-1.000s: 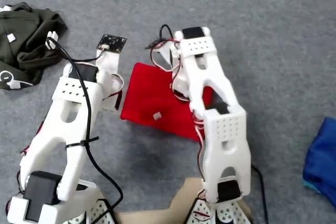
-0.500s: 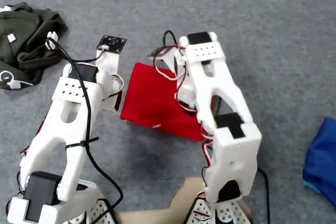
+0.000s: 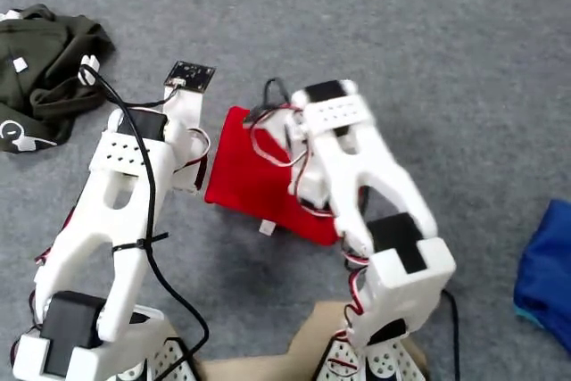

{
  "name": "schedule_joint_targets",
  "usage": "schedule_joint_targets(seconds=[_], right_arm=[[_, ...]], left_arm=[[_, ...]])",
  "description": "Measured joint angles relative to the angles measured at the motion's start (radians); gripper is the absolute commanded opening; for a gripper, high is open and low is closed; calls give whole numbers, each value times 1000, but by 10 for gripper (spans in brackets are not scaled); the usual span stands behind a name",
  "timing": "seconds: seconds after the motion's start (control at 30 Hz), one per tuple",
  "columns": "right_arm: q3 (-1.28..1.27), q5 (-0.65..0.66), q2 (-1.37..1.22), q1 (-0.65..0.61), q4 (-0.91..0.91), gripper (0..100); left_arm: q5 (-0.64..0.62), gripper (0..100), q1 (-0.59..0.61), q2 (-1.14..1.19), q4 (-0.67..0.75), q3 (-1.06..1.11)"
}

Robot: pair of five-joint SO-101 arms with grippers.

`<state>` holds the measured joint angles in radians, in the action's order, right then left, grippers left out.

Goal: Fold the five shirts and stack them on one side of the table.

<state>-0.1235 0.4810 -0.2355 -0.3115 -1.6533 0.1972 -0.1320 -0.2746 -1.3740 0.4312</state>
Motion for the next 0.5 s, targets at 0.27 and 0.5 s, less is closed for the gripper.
schedule_joint_targets(seconds=[0.27,0.5], right_arm=[[321,31,-6,167,-5,159],[497,-6,-178,180,-6,160]], left_arm=[[0,20,41,0,0,0],[0,20,143,0,0,0]])
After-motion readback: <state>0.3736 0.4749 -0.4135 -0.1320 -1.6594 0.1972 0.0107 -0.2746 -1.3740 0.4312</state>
